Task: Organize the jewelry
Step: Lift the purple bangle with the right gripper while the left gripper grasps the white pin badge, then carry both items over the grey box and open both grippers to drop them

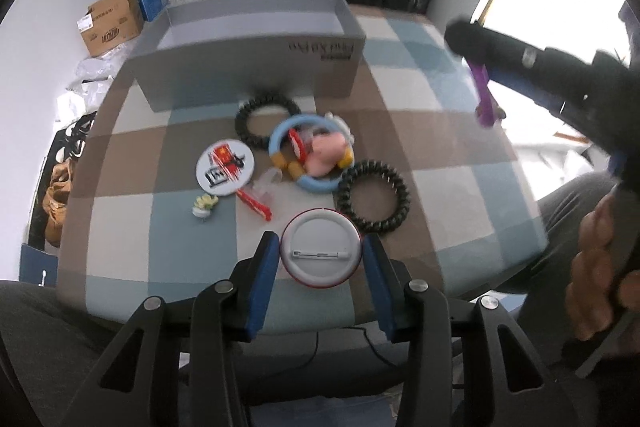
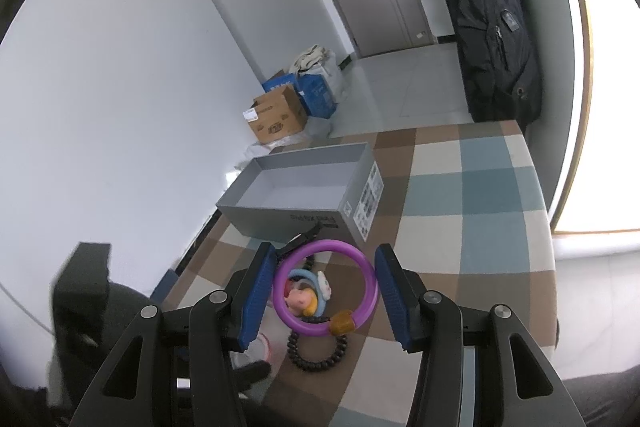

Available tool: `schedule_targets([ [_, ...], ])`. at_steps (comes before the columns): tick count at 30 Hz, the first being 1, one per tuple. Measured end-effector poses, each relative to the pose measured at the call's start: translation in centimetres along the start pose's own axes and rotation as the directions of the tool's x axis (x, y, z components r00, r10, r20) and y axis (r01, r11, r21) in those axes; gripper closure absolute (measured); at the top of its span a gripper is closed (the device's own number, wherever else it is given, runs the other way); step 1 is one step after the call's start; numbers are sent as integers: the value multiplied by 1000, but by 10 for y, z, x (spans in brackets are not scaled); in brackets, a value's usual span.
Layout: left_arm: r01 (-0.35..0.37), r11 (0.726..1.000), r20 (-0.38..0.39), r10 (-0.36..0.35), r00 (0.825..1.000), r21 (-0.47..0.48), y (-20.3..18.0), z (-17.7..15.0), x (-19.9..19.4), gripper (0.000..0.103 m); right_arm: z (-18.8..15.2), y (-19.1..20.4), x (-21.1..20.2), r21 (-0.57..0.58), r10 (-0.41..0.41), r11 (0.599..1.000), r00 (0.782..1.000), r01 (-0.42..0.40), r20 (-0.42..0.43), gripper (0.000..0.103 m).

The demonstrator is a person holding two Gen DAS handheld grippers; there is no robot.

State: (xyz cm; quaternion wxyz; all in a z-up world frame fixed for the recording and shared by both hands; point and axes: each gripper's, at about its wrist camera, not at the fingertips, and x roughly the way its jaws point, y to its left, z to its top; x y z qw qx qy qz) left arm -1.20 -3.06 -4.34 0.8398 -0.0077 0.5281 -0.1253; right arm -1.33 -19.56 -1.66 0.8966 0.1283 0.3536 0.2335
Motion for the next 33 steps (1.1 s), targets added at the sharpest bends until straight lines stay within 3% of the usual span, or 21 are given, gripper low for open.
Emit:
schedule_targets([
  [9,40,997,98,-33,995,-70,16,32,-20,66,20,6,1,-13,16,1000,1000,-15,14,53],
  [18,69,994,192,-52,980,-83,43,94,-18,66,61,15,20,-27,51,998,998,-50,22,53],
  [24,98,989,205,-73,976,-113,53,115,-8,66,88,18,46,-34,82,996,996,-82,22,53],
  [33,203,967,142,-181,973,-155,73,132,29,66,97,7,97,-13,94,995,995,-94,-43,53],
])
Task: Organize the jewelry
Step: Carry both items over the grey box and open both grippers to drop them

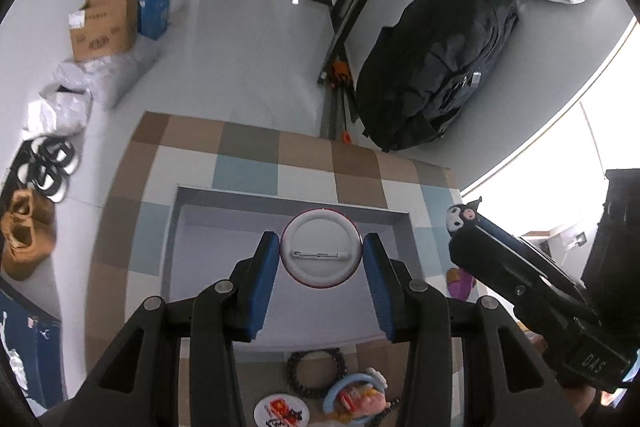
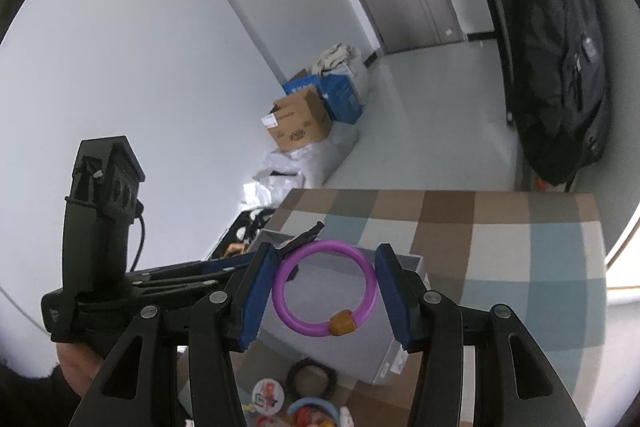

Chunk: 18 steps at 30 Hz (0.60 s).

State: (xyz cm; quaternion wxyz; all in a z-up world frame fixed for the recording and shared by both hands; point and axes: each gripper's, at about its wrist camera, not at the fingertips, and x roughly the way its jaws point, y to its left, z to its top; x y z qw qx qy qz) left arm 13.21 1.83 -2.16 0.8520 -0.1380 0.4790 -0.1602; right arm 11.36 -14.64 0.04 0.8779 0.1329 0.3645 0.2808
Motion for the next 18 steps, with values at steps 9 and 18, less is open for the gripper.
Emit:
schedule_targets([
  [9,78,995,-66,-82,994,-62,10,8,19,66,0,-17,27,69,49,997,997,-45,-58,53],
  [18,146,978,-113,-164,980,-152,21,12,33,65,0,-38,34,226,114,970,990,-93,-81,35],
])
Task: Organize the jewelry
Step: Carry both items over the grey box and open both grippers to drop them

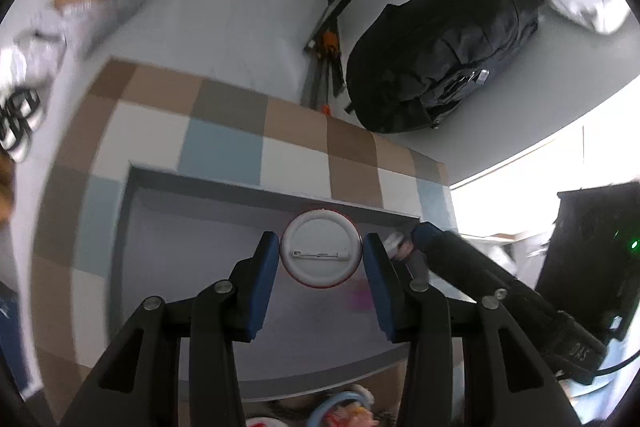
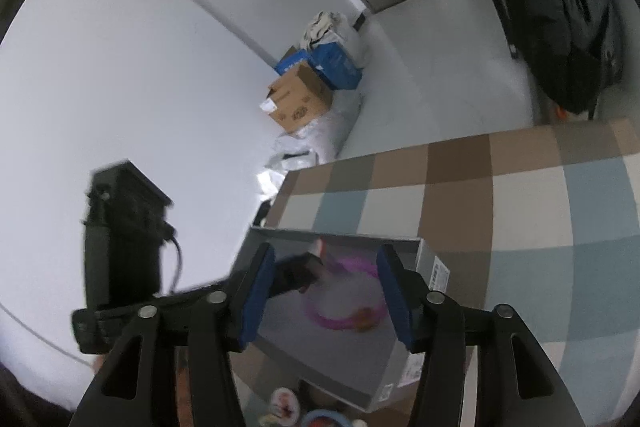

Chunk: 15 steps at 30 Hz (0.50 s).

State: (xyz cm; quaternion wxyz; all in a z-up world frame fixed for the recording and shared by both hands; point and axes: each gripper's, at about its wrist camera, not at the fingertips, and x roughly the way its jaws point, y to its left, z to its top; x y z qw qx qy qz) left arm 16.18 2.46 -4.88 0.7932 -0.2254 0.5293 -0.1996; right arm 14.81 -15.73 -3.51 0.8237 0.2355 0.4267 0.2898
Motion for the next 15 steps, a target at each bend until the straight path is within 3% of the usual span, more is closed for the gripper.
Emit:
schedule_targets([
  [2,36,998,-13,-36,999,-42,5,1,0,52,1,1,-7,0,-2,1000,1000,2,30,28],
  [5,78,995,28,-77,997,-69,10,1,-9,36,3,4,-21,-18,4,1000,997,-2,83,24],
  [8,95,994,66,-91,994,-59,8,1,-21,29,3,3,-34,-11,0,1000,991,2,135,15],
  [11,58,998,107,-55,993,-29,4,-1,-28,26,4,0,-39,-6,-15,1000,988,16,151,11],
  [15,-64,998,171,58,984,26,-4,-7,-39,26,1,1,-41,-20,-51,998,987,55,154,3],
])
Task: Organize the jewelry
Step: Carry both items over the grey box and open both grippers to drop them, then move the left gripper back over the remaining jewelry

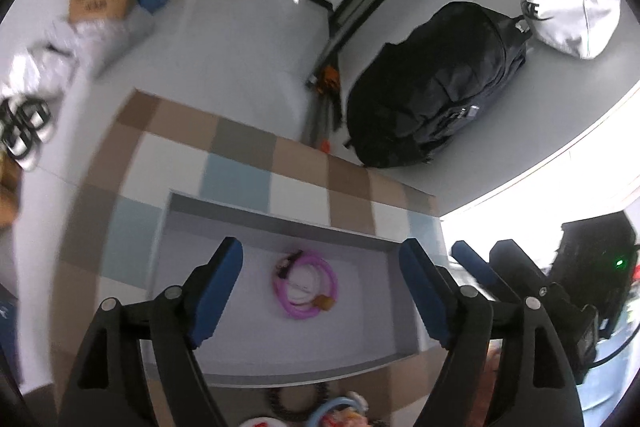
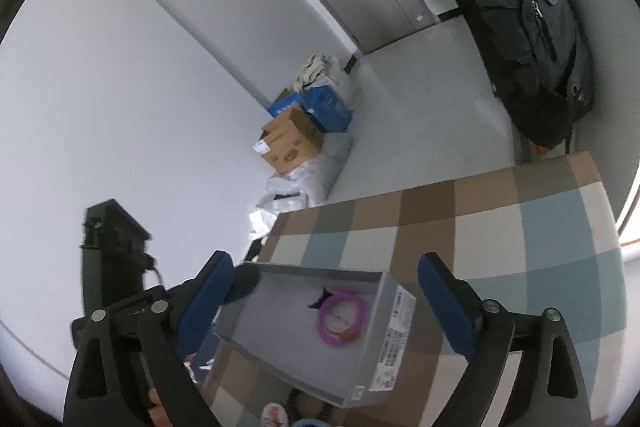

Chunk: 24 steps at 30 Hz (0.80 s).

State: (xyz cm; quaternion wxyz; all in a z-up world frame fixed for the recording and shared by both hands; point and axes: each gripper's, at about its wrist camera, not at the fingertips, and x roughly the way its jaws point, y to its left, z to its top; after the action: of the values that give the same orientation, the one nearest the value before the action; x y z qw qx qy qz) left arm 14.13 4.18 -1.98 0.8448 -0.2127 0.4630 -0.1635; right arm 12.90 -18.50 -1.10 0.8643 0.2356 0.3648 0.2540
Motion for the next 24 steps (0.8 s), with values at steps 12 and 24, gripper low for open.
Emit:
schedule_targets([
  [12,-235,967,190,213,958,100,-2,-21,-32,26,-17,17,-20,-164,-95,982,995,97,19,0],
  [24,-273,955,147,255,956,118,-8,-59,-39,17,-47,31,-36,-269,-178,947,984,173,8,0],
])
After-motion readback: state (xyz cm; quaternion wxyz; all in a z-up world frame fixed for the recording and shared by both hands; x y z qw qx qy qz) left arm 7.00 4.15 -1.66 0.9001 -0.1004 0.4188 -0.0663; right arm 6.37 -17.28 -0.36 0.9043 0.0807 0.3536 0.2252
